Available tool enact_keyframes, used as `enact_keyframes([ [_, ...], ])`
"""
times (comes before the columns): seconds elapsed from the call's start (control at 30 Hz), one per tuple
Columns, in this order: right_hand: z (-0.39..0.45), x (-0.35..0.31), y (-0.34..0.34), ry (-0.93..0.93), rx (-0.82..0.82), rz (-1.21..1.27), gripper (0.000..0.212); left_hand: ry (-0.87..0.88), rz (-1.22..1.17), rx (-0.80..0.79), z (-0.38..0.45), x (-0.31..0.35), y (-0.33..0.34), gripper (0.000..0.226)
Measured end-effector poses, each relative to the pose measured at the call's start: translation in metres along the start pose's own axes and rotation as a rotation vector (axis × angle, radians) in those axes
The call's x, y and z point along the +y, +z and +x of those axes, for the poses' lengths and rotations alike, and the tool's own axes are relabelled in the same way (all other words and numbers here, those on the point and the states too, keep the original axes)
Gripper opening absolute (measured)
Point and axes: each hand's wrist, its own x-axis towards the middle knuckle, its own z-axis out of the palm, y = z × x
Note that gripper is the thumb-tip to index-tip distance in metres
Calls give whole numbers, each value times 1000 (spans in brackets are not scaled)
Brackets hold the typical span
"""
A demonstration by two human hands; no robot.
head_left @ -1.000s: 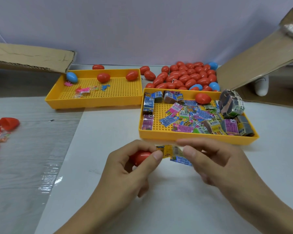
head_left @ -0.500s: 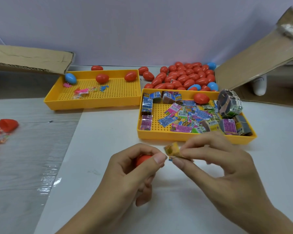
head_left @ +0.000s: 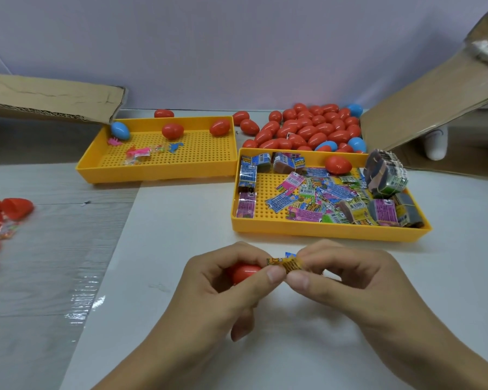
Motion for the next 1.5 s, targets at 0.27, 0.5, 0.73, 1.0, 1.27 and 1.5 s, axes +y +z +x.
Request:
enact_keyframes([
  [0.27,1,0,-6,-6,31,-30,20,26,75,20,0,0,-1,30],
  [0.5,2,1,-5,-7,106,-49,17,-27,23,-28,-1,3,0,31],
  [0.73,-4,0,1,-330,150,-395,19,47,85,-134,-4,8,3,22],
  [1.0,-3,3,-3,-417,209,-451,28,39,39,-127,-6,6,0,23],
  [1.27,-2,5,-4,-497,211,-496,31,110,79,-38,-6,9,2,25],
  [1.5,-2,4,-5,-544,202,-533,30,67,130,-73,-9,9,3,35],
])
